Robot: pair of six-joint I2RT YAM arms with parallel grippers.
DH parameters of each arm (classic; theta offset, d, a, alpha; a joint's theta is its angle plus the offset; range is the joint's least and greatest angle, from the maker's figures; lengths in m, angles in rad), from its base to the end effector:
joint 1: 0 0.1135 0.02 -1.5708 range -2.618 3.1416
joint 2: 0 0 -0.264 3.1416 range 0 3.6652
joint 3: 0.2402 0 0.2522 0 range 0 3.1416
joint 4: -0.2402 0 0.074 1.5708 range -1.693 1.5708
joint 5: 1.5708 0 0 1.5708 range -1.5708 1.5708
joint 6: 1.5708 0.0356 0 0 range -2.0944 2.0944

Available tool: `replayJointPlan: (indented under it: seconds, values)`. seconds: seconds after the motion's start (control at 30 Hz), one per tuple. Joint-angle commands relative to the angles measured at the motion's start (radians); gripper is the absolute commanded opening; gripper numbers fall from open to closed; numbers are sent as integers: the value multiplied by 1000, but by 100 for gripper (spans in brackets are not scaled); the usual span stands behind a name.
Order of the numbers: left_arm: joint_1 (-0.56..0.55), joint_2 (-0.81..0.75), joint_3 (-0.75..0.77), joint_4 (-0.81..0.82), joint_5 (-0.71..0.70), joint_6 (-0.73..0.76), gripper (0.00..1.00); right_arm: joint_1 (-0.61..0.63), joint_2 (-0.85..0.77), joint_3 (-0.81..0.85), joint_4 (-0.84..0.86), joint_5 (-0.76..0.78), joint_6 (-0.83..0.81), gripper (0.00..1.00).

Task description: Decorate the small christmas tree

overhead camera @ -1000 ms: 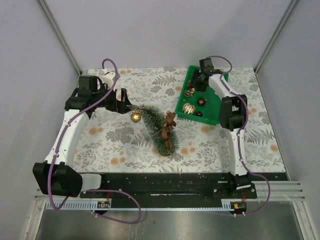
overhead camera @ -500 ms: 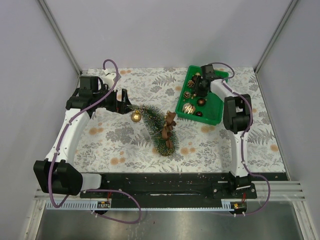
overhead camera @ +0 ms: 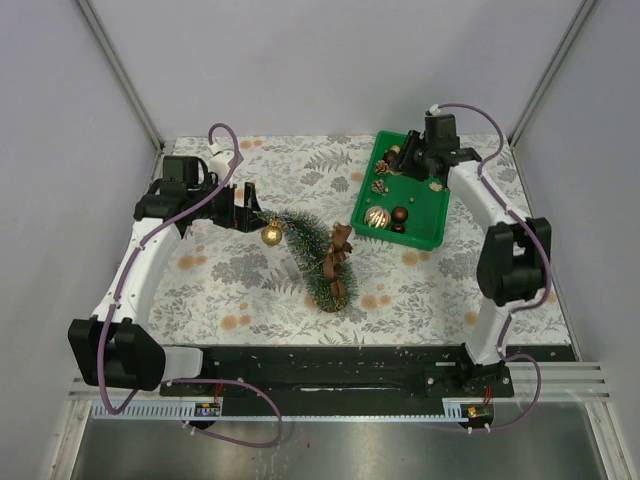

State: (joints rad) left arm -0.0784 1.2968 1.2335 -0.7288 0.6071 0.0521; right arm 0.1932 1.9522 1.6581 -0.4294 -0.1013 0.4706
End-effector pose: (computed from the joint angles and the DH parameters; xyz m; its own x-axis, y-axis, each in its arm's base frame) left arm 0.2669 -0.0413 0.3385 -0.6845 0.0967 -0.7226 0.5001 0.7834 -0.3690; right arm 0.4430 0.0903 0.2725 -0.6994 0.3228 -0.6377 0.0580 0.9149 0.3995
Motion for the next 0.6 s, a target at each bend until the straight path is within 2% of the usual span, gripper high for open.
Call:
replayJointPlan:
  seconds: [0.0, 0.13, 0.3, 0.47, 0.57]
  values:
    - [5, -22, -6, 40, 22, 5, 99, -1, -273, -107, 104, -231, 71, 35]
    - [5, -24, -17, 57, 37, 2, 99, -3, -426, -169, 118, -484, 120, 35]
    - [5, -19, -23, 72, 57, -6, 99, 6, -545, -192, 107, -669, 134, 35]
    - [2, -18, -29, 94, 94, -32, 99, 156, -570, -69, -101, -586, -62, 36]
    - [-4, -11, -16, 94, 100, -37, 99, 221, -546, 11, -150, -583, -96, 35]
